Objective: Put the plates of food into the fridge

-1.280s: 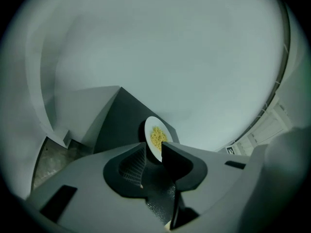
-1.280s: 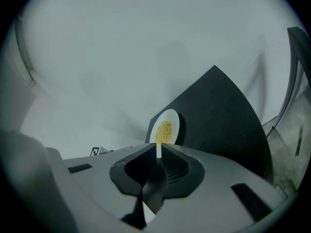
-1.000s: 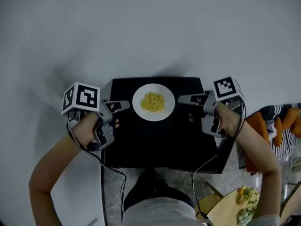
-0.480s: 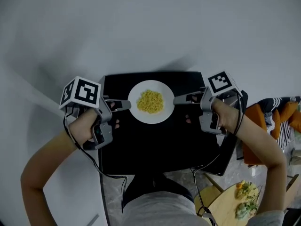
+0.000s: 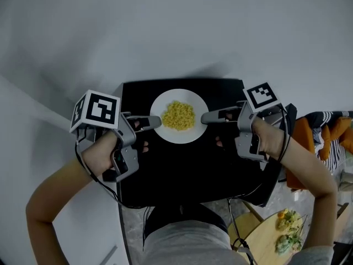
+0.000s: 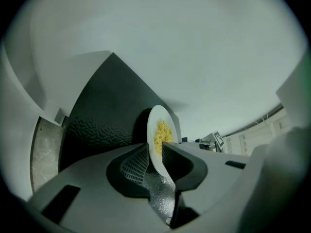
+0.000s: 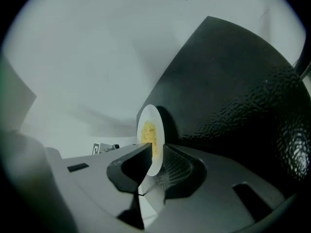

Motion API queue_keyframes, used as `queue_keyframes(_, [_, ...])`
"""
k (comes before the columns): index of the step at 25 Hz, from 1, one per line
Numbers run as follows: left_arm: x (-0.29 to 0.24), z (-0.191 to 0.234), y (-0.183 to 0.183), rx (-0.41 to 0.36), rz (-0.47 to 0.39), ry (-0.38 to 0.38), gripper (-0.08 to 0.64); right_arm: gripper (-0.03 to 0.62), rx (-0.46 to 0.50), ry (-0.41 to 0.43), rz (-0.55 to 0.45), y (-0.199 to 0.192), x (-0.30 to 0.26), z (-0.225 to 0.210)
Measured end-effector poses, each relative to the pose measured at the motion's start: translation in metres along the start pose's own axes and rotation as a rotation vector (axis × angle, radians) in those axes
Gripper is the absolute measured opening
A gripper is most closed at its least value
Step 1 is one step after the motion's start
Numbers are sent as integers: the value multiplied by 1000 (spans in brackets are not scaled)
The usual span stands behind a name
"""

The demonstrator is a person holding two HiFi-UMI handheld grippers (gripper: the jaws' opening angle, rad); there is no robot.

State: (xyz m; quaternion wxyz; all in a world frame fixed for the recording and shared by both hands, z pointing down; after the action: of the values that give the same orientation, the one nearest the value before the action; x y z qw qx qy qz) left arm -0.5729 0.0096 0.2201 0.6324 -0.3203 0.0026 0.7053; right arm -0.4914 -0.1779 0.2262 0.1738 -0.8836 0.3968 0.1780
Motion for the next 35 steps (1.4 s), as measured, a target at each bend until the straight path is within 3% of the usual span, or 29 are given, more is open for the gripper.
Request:
queue_keyframes(3, [-1,4,-2,50,-19,1,84,34,-37,-17,-10,-1,-1,-4])
queue_keyframes(5, [4,7,1,94,-37,-13,40,29,-72,-4,-21,-1,-3,0])
queue_keyframes(9, [3,10,-2,210,-41,-141,24,26,-119,22,-51,-5,-2,-1])
queue_keyframes(14, [5,10,-1,285,-82,-185,15,23,-190,147,-39,-5,-6,-9])
queue_keyframes(18, [2,16,-3,350,-68,-207,15,18,-195,193,-70,-3,-6,-8])
queue_keyframes(28, [2,14,1,359,-40,-159,15,18,-236,235,-96,-4,-7,-13])
queue_keyframes(35, [3,18,-1,393,-33,-166,15,18,-233,205,-103,-4,-7,-10])
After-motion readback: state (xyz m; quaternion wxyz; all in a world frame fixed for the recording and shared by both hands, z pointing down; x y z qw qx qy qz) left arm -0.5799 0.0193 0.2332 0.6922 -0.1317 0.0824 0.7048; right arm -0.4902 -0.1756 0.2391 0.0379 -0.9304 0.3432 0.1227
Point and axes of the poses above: the fingertips, and each gripper's own axes: x backward along the fingers, z to its left, y out of its top, the point moved 5 cm from there along x, backward along the fingers, and after that the axes turned 3 degrees about -x, right-handed, at the moved point
